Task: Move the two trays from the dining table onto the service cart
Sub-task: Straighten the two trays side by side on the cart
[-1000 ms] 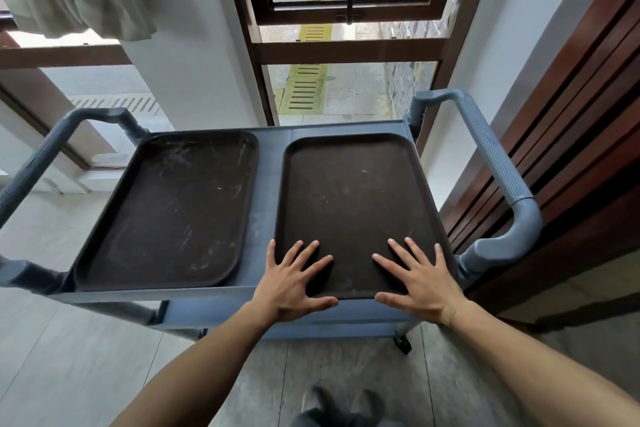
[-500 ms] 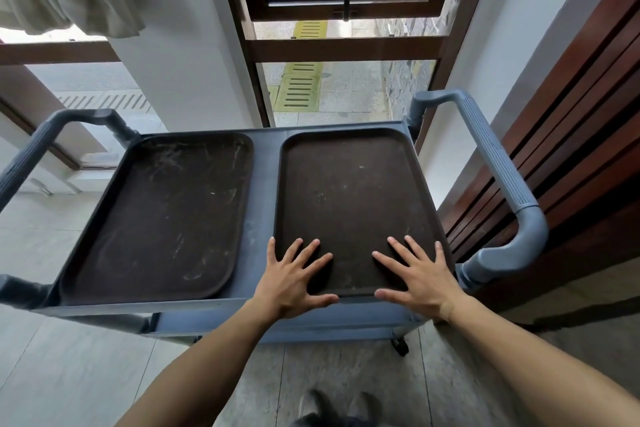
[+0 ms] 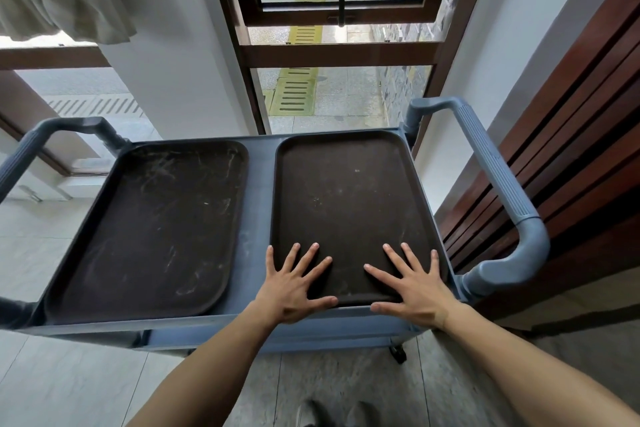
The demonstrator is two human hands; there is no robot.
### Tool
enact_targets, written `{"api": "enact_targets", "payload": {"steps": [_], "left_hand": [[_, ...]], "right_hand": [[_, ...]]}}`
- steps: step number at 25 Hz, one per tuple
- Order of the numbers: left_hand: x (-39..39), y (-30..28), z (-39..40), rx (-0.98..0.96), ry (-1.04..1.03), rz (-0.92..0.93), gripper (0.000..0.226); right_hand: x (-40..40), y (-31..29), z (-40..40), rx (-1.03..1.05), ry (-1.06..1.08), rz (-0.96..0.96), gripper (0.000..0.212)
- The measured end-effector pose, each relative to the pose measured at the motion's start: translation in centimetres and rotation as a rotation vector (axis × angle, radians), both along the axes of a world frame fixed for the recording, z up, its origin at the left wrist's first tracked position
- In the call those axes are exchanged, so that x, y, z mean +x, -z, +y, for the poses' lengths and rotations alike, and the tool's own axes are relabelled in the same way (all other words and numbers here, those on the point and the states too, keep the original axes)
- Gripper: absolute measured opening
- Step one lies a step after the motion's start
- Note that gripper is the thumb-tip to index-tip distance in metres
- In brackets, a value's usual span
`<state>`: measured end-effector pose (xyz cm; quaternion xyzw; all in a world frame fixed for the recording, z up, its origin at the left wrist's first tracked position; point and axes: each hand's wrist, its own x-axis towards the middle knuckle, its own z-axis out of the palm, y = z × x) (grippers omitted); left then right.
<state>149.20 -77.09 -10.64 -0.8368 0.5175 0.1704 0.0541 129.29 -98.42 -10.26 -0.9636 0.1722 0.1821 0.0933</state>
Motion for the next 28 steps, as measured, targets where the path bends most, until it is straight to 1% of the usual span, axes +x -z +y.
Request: {"api": "enact_targets", "payload": {"steps": [4,8,13,22,28], "left_hand": [[-1.2,0.0,0.1,0.015,0.002,0.041,0.095],[-2.2,-0.1,0.4,0.05,0.033,0.04,0.097],[-3.1,-0.1,0.4,0.054,-0.006,0.014,0.086],[-4.4,-0.5,0.6,0.071,-0.05,0.036,0.071],[-4.7,-0.2,0.9,0.053,-0.027,0.015,0.067]], "right_hand": [[-0.6,0.5,0.3,-0.041,-0.052,-0.017,0.083],[-1.2,0.3,0.4,-0.05,-0.059,-0.018,0.075],[-1.6,-0.1,0.6,-0.068,-0.059,-0.01,0.065],[-1.9,-0.3,1.2,-0.059,-0.045,0.001,0.058],[-2.4,-0.8,1.9,-0.06,-0.051,0.009,0.055]]}}
